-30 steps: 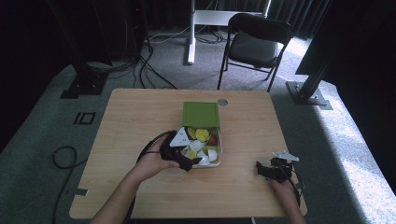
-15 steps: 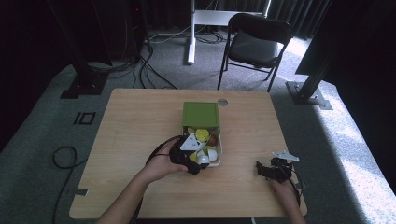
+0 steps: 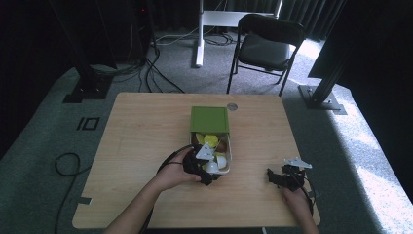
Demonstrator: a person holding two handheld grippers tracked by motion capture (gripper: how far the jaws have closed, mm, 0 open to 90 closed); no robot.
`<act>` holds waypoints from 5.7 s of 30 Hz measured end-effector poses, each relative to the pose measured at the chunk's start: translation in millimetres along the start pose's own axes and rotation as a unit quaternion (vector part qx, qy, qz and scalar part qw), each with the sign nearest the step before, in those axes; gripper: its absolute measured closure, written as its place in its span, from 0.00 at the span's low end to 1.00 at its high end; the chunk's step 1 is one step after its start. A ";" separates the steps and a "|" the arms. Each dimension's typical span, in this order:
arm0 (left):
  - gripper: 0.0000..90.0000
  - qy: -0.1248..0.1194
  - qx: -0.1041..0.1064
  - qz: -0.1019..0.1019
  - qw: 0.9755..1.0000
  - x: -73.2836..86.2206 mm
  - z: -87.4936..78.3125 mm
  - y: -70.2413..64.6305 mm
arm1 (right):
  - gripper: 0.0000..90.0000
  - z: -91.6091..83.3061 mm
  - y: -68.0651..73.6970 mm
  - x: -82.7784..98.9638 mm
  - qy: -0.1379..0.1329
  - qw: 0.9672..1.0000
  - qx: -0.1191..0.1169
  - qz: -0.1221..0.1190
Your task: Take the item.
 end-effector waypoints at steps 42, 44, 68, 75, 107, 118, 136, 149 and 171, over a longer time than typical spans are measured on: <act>0.54 0.094 -0.044 -0.028 0.994 5.3 13.3 1.9 | 0.13 0.0 0.0 0.0 0.000 1.000 0.000 0.000; 0.55 0.088 -0.047 -0.033 0.994 3.9 11.3 2.5 | 0.13 0.0 0.0 0.0 0.000 1.000 0.000 0.000; 0.62 0.013 -0.084 -0.067 0.994 -16.5 -37.5 18.2 | 0.13 0.1 0.0 -0.1 -0.001 1.000 0.000 0.000; 0.63 -0.005 -0.107 -0.073 0.992 -18.2 -59.1 24.8 | 0.13 0.0 0.0 -0.1 0.000 1.000 0.000 0.000; 0.63 -0.044 -0.190 -0.188 0.963 73.2 -96.2 57.0 | 0.13 0.0 0.0 0.0 0.000 1.000 0.000 0.000; 0.63 -0.056 -0.195 -0.229 0.952 105.4 -64.4 55.6 | 0.13 0.0 0.0 0.0 0.000 1.000 0.000 0.000; 0.63 -0.032 -0.218 -0.251 0.943 129.1 -39.7 63.7 | 0.13 0.0 0.0 0.0 0.000 1.000 0.000 0.000; 0.62 -0.014 -0.192 -0.257 0.947 133.9 -24.8 60.8 | 0.13 0.0 0.0 0.0 0.000 1.000 0.000 0.000; 0.31 -0.041 -0.172 -0.236 0.956 140.6 -40.3 53.7 | 0.13 0.0 -0.1 0.0 0.000 1.000 0.000 -0.001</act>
Point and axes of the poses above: each handheld gripper's, and its own axes: z roughly forward along the jaws, x roughly out of its underside, y roughly to its left, the point moved 7 cm from there along z, roughly forward along the jaws, and after that the axes turned 13 degrees about z, right-handed, at the moved point
